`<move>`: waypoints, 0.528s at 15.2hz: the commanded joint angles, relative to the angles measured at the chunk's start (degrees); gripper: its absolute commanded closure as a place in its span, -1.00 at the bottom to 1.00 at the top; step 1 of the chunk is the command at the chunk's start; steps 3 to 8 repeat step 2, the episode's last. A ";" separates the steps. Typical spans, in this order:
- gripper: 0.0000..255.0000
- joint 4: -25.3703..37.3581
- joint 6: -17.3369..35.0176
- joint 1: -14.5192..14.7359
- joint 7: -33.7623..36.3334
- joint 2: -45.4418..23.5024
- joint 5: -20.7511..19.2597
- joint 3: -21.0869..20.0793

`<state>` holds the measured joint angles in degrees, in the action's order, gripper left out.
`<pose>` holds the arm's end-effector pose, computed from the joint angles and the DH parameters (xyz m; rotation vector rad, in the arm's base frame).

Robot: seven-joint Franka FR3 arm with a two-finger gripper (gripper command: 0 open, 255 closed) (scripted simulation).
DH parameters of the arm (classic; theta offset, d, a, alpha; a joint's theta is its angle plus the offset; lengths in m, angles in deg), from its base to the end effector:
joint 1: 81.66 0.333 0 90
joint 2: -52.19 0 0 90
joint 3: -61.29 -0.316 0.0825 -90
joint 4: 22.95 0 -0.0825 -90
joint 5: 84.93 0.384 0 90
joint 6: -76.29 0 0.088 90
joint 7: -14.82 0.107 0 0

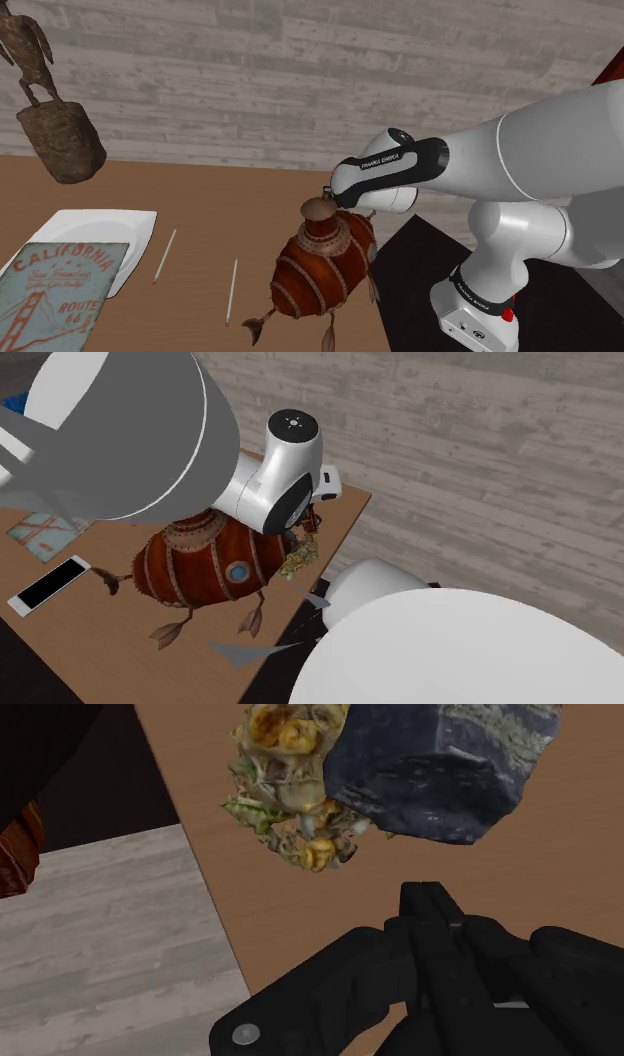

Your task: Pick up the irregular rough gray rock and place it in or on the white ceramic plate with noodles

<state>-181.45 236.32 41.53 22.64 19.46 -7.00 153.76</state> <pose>0.3628 0.0931 0.2572 -2.7296 1.1696 -0.5257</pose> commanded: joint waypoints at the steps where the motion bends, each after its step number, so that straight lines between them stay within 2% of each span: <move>1: 1.00 -1.38 1.28 -2.00 -3.14 1.43 -7.25 -8.60; 2: 1.00 -0.50 1.45 -3.83 -3.33 1.70 -7.49 -9.85; 8: 1.00 -0.50 1.45 -3.83 -3.33 1.70 -7.49 -9.85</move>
